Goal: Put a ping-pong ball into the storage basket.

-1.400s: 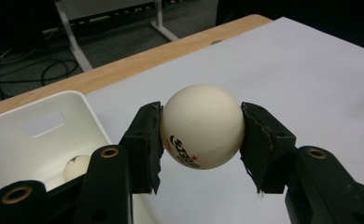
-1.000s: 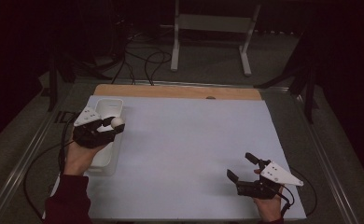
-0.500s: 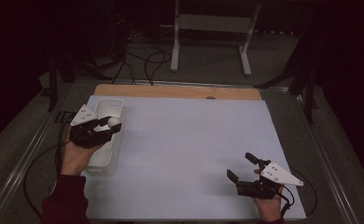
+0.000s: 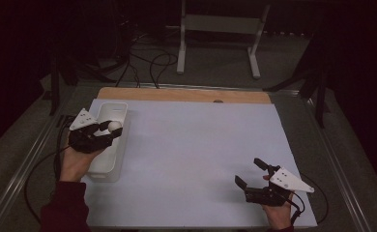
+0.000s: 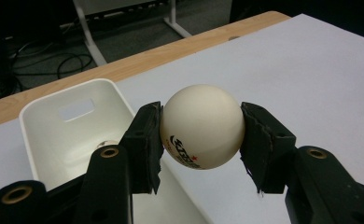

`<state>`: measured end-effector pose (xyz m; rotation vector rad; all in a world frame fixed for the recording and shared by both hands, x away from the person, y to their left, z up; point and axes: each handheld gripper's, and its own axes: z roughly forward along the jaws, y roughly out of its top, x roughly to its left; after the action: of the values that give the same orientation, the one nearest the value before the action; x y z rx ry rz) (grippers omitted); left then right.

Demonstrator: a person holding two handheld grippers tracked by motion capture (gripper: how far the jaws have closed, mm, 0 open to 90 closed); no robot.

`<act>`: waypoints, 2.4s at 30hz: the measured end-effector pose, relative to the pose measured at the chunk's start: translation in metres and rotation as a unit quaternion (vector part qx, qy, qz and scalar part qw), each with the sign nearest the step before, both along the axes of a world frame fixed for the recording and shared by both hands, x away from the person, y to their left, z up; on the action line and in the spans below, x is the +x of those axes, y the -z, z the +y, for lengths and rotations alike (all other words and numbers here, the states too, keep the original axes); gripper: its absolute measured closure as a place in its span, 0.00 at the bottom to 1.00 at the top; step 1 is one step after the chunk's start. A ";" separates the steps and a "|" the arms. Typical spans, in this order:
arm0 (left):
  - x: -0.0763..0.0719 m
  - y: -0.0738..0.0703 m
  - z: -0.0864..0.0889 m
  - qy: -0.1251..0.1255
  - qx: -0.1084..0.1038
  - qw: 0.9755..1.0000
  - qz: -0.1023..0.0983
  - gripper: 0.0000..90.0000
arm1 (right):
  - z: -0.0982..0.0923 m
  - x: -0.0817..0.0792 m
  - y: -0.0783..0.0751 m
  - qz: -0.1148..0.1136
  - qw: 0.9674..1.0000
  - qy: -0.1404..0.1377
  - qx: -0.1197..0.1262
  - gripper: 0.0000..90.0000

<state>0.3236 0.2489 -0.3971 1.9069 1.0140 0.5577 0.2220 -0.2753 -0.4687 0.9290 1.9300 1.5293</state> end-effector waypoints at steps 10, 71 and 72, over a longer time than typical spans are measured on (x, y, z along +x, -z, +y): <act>-0.002 0.000 0.007 -0.007 0.002 1.000 0.001 0.57 | 0.000 0.000 0.000 -0.001 1.000 0.000 -0.001 0.08; -0.007 0.004 0.028 -0.035 0.009 0.999 0.009 0.57 | 0.001 0.000 0.000 0.000 1.000 0.000 -0.001 0.08; -0.007 0.005 0.028 -0.037 0.010 0.999 0.010 0.57 | 0.001 0.000 0.000 0.000 1.000 0.000 -0.001 0.08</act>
<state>0.3167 0.2767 -0.4018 1.9015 1.0980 0.5937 0.2220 -0.2747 -0.4685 0.9278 1.9313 1.5265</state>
